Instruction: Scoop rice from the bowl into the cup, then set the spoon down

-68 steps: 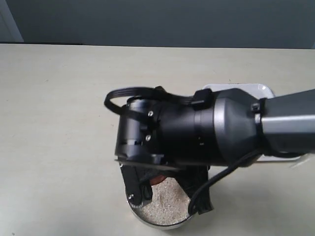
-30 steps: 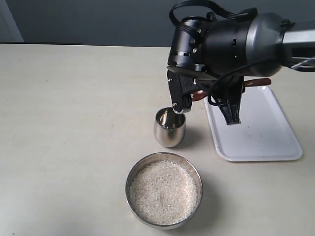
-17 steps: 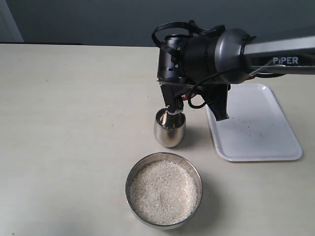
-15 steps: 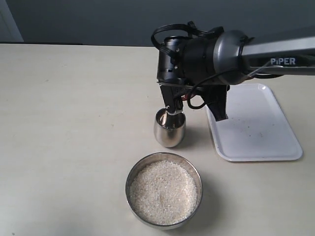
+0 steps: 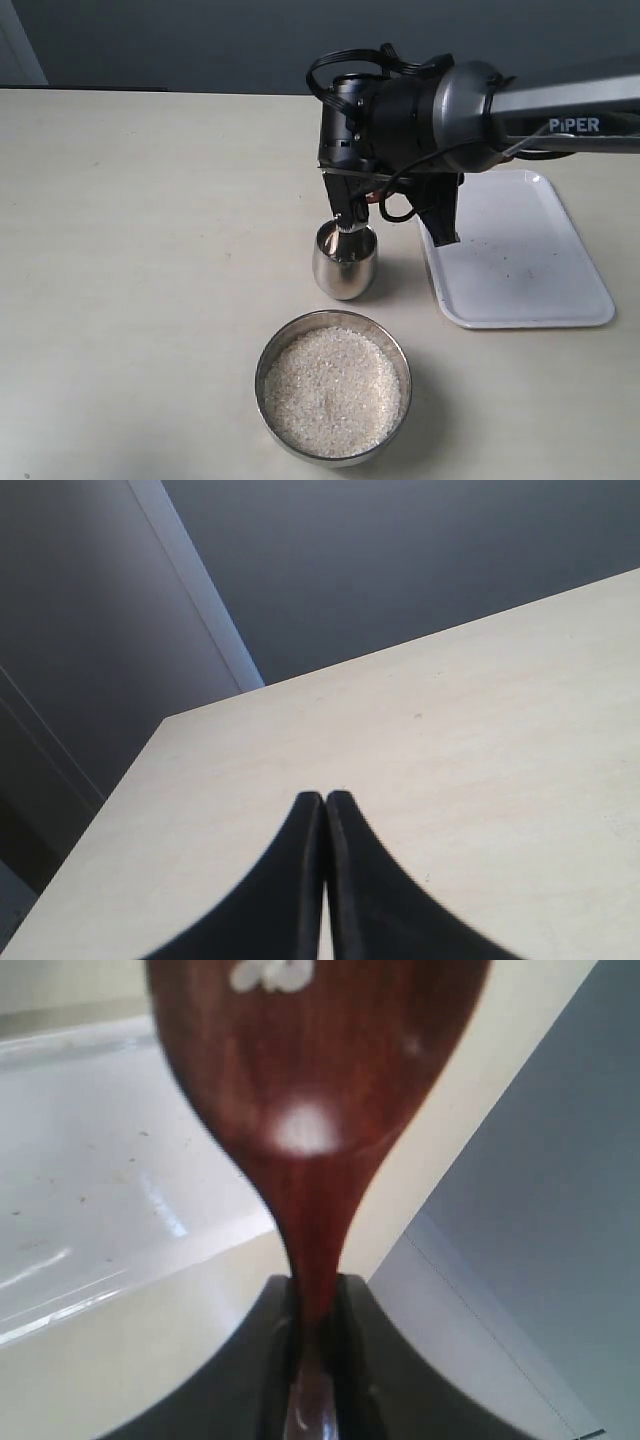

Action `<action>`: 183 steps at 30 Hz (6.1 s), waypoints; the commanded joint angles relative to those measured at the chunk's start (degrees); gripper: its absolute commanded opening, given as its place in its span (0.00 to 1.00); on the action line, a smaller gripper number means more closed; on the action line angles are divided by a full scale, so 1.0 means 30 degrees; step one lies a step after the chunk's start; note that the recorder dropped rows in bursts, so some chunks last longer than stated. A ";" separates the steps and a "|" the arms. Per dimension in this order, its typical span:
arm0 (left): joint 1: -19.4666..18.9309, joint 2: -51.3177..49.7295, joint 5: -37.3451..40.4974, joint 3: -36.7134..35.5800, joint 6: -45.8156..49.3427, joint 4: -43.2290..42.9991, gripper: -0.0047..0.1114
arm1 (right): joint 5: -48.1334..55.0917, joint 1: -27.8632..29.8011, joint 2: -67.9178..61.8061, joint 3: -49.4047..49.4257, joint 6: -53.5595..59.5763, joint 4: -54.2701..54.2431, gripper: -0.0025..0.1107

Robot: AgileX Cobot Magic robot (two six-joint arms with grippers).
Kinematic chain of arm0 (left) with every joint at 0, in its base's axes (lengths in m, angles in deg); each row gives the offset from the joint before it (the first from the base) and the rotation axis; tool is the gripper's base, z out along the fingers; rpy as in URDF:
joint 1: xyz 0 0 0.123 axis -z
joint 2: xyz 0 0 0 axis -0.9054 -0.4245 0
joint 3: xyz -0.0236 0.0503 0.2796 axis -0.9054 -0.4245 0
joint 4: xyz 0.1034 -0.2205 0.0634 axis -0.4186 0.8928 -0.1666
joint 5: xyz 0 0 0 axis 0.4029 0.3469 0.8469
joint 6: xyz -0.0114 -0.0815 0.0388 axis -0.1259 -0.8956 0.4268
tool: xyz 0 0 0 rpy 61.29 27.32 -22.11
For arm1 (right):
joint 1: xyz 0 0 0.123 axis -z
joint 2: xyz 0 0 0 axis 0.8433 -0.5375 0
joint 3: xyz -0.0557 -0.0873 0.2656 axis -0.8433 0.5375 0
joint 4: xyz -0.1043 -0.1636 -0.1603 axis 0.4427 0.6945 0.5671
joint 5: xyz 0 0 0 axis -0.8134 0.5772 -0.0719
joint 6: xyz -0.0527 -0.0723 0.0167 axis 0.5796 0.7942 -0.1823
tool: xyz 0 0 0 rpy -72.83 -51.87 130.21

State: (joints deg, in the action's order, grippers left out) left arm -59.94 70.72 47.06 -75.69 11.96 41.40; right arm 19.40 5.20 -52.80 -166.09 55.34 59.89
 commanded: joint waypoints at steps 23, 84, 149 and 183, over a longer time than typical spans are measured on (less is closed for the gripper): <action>0.0106 0.0086 -0.0099 0.0042 -0.0121 0.0076 0.04 | 0.0531 -0.2036 0.0046 0.2193 -0.2676 0.2573 0.01; 0.0106 0.0086 -0.0063 0.0042 -0.0121 0.0076 0.04 | 0.1792 -0.3402 -0.1956 0.7176 -1.6303 1.5019 0.01; 0.0106 0.0086 -0.0102 0.0042 -0.0121 0.0076 0.04 | -1.3295 1.0209 0.7228 0.4884 -1.7133 -1.0763 0.02; 0.0106 0.0086 -0.0048 0.0042 -0.0121 0.0076 0.04 | -1.0809 1.1171 0.3724 0.4538 -1.2087 -1.6421 0.26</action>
State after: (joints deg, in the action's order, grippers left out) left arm -59.94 70.72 47.06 -75.69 11.96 41.40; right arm -13.50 38.35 -43.01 -151.47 18.82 10.69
